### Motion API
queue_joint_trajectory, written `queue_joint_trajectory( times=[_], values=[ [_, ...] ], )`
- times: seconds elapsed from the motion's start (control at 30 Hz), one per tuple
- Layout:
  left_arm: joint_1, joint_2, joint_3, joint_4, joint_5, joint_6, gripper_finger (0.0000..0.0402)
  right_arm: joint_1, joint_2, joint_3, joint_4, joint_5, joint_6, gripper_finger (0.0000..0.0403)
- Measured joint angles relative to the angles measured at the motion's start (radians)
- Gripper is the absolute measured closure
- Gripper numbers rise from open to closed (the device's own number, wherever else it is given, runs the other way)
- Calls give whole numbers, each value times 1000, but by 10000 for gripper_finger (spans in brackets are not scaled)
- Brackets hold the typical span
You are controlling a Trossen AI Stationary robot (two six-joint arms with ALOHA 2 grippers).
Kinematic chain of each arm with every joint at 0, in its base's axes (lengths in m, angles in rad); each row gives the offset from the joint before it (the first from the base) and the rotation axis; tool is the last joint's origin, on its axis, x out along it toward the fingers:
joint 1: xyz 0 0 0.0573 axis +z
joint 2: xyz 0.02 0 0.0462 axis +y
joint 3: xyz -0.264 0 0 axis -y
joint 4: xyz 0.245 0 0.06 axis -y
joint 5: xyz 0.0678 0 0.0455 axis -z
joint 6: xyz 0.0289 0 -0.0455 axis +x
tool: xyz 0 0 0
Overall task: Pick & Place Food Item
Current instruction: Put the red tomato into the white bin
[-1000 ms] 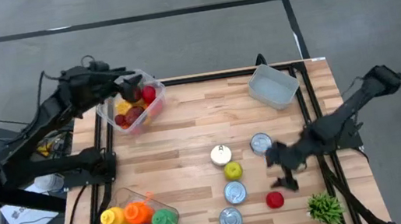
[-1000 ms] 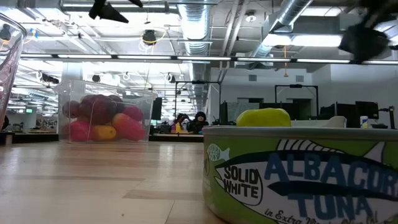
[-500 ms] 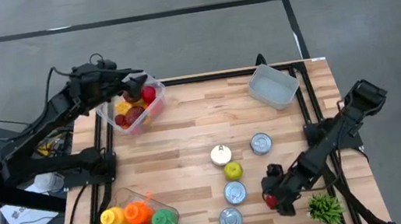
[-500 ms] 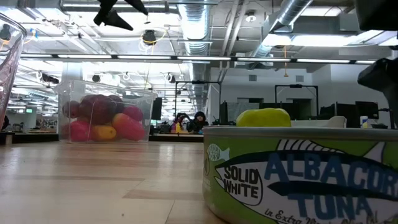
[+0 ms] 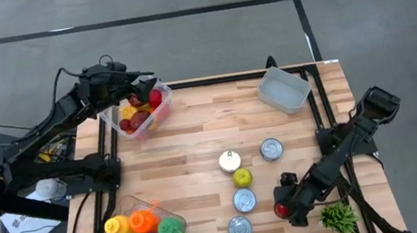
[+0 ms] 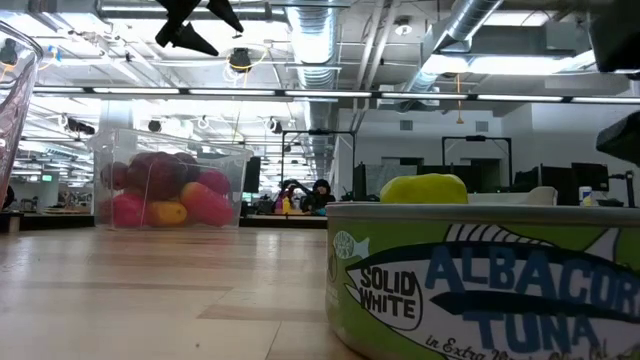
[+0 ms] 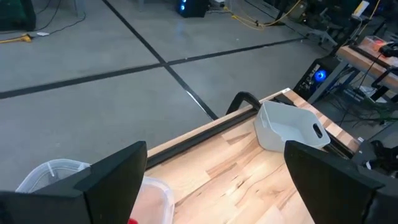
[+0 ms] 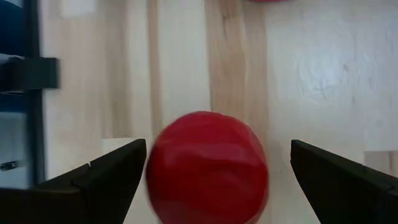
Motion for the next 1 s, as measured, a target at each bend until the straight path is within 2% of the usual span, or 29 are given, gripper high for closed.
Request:
queue_joint_trajectory(
  times=[0.13, 0.33, 0.43, 0.63, 0.73, 0.87, 1.0],
  values=[
    [0, 0, 0, 3, 0, -7, 33, 0, 11, 0, -3, 0, 46, 40],
    [0, 0, 0, 4, 0, -7, 33, 0, 9, 0, -19, -4, 77, 128],
    [0, 0, 0, 4, 0, -7, 33, 0, -12, 0, -26, -7, 77, 156],
    [0, -1, 0, 5, 0, -75, 33, -30, -140, 0, -42, 11, 62, 152],
    [0, -1, 0, 5, 3, -166, 33, -61, -245, 0, -53, 76, 28, 152],
    [0, 1, 0, 19, 91, -292, 33, -131, -400, 0, -64, 173, -58, 152],
    [-28, 14, 0, 89, 186, -323, 33, -232, -543, 0, -56, 246, -165, 152]
  ],
)
